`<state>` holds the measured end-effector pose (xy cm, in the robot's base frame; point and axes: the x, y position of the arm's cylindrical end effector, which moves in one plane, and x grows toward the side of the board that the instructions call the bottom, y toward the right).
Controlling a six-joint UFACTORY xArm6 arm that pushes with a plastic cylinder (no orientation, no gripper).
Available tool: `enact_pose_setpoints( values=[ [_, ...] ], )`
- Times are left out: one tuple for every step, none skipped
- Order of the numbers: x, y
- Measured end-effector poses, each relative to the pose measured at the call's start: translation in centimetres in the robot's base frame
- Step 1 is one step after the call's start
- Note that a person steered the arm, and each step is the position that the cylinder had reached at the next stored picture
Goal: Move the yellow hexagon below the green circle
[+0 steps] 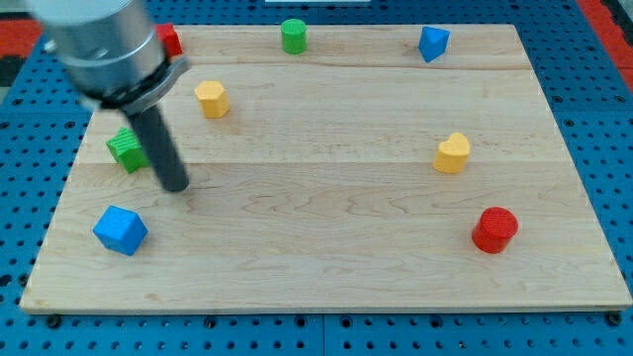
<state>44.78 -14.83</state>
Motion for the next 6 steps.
enact_pose_setpoints(
  values=[
    [-6.7,-4.1],
    [-9.4,-2.1],
    [-13.1,6.5],
    [-13.3,6.3],
    [-15.1,5.3],
    [-15.8,5.9]
  ],
)
